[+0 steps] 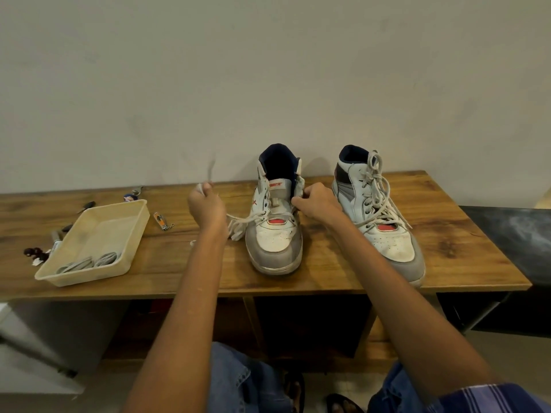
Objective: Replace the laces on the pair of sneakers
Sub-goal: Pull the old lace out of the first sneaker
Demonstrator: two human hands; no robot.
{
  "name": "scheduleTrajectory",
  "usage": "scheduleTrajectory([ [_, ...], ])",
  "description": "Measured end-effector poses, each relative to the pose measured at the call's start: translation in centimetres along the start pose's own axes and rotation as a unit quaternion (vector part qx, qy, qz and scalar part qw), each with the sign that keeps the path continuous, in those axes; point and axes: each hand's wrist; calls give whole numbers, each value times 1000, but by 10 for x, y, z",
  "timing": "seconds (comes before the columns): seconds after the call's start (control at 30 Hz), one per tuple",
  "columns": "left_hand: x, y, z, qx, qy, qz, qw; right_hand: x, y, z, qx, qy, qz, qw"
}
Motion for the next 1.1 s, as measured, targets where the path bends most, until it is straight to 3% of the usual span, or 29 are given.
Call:
scheduleTrajectory([
  [0.1,-1,-12,3,-37,-61,141,987,-1,-1,-3,1,7,-9,1000],
  [0.23,0,-22,10,-37,-187,362,913,-5,-3,-4,6,35,-35,999],
  [0.3,-4,-23,8,-35,-197,394,897,-5,-6,-4,29,110,-83,990],
  [0.4,-15,-15,-4,-141,-150,415,886,0,-19,-11,114,223,-131,959],
  [0.47,-23,-10,-15,-201,-140,444,862,0,-32,-18,185,204,-201,940],
  [0.53,-30,-8,-25,-240,-131,517,811,-5,-46,-28,230,146,-294,916],
  [0.6,-34,-9,-28,-225,-139,566,781,-13,-56,-36,234,96,-352,901],
  [0.83,-29,-8,-22,-158,-214,499,825,-22,-52,-39,171,81,-332,924],
  [0.93,-29,-5,-18,-145,-241,491,824,-19,-49,-42,164,107,-280,940],
  [1.1,-22,-8,-4,-116,-263,453,844,-11,-34,-42,81,160,-204,962],
])
Point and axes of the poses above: each hand's wrist, its own z-axis towards the middle knuckle, its own x-axis out of the back of the hand, y = z × x, and after that the axes turned 8 degrees about -z, right-handed
